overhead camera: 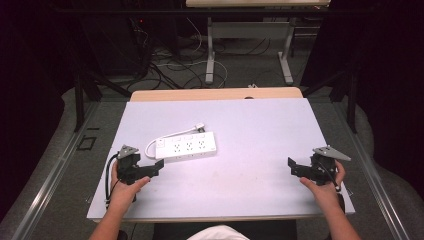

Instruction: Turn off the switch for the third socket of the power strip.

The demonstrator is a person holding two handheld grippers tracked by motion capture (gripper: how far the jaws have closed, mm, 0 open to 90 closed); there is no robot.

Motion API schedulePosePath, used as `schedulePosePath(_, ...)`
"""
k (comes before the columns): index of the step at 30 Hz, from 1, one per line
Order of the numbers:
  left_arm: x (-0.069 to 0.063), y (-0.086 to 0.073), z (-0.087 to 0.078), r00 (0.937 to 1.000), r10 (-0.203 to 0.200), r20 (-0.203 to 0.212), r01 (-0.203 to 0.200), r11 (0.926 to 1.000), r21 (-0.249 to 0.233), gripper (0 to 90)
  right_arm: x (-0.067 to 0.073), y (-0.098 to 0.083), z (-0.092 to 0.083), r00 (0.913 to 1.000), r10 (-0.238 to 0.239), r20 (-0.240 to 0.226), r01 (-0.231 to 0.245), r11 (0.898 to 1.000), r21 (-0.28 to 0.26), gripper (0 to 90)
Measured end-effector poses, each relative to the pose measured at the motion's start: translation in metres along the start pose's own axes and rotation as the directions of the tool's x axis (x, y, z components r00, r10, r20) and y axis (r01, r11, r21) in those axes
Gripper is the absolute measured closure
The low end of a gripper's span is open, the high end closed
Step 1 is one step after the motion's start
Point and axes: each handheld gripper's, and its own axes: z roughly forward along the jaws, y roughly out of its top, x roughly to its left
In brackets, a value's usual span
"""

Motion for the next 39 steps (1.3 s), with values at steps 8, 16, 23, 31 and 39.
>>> schedulePosePath(8, -0.009, 0.002, -0.005, 0.9987, 0.051, -0.003, -0.051, 0.9987, 0.007, 0.3, 0.008, -0.002, 0.0, 0.999, -0.029, -0.033, 0.03, 1.0, 0.01, 0.0)
schedulePosePath(16, -0.011, 0.001, -0.004, 0.9989, 0.043, 0.021, -0.043, 0.999, -0.01, 2.5, 0.013, -0.002, 0.0, 0.998, -0.042, -0.047, 0.042, 0.999, 0.006, 0.0)
schedulePosePath(23, -0.015, 0.003, -0.006, 0.9984, 0.043, 0.037, -0.043, 0.999, -0.01, 2.4, 0.017, -0.002, 0.003, 0.9961, -0.057, -0.066, 0.058, 0.998, 0.002, 0.2)
schedulePosePath(31, -0.023, 0.008, -0.007, 0.9976, 0.038, 0.057, -0.037, 0.9992, -0.017, 3.0, 0.019, 0.0, 0.003, 0.9962, -0.052, -0.069, 0.052, 0.999, -0.004, 1.4)
schedulePosePath(39, -0.032, 0.017, -0.008, 0.9982, 0.042, 0.042, -0.042, 0.9991, -0.011, 10.8, 0.024, 0.0, 0.001, 0.9961, -0.054, -0.07, 0.054, 0.999, -0.002, 3.2)
